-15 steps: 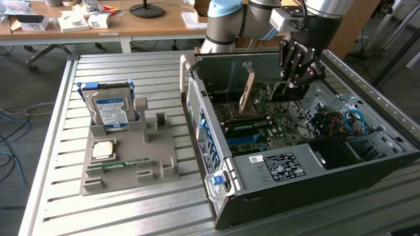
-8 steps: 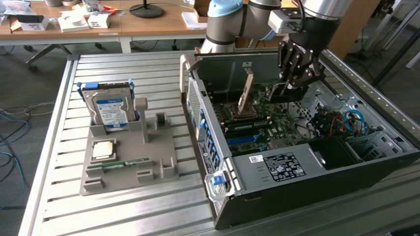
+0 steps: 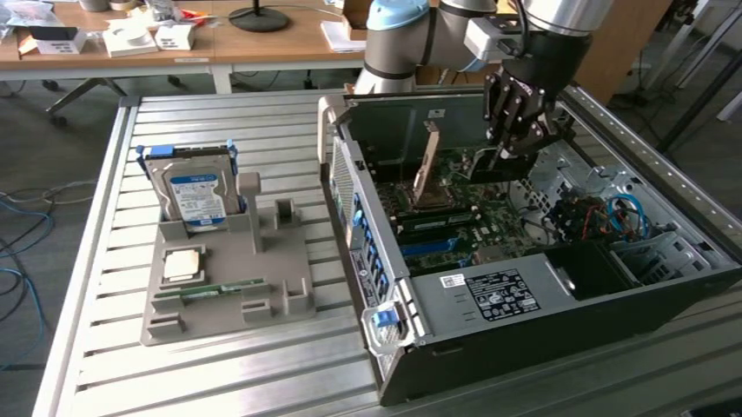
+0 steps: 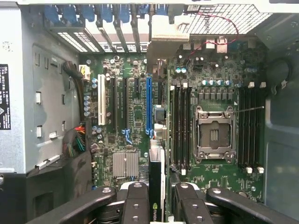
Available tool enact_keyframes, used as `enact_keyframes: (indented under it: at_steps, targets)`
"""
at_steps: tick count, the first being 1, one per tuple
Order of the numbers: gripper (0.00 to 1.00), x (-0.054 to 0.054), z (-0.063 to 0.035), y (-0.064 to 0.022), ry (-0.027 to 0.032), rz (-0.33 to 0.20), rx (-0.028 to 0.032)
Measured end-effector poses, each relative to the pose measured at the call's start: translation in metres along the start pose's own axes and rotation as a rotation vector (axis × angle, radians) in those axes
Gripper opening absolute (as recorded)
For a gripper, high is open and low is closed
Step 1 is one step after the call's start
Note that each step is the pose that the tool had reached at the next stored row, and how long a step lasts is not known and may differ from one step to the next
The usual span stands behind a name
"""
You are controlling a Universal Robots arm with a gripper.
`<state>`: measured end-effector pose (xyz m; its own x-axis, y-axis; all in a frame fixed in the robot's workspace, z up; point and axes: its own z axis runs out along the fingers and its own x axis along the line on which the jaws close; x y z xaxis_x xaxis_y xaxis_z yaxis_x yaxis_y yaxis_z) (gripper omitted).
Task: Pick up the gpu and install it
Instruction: 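Insert the gpu into the slot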
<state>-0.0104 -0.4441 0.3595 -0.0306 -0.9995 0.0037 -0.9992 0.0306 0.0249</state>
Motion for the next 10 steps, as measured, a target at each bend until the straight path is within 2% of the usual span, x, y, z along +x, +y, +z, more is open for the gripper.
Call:
enact_keyframes:
  at_steps: [3,10]
  targets:
    - [0.26,0.000,0.0019,0.0000,-0.0005,0.000,0.0001]
    - [0.26,0.000,0.0141,0.0025,-0.0002,0.000,0.0001]
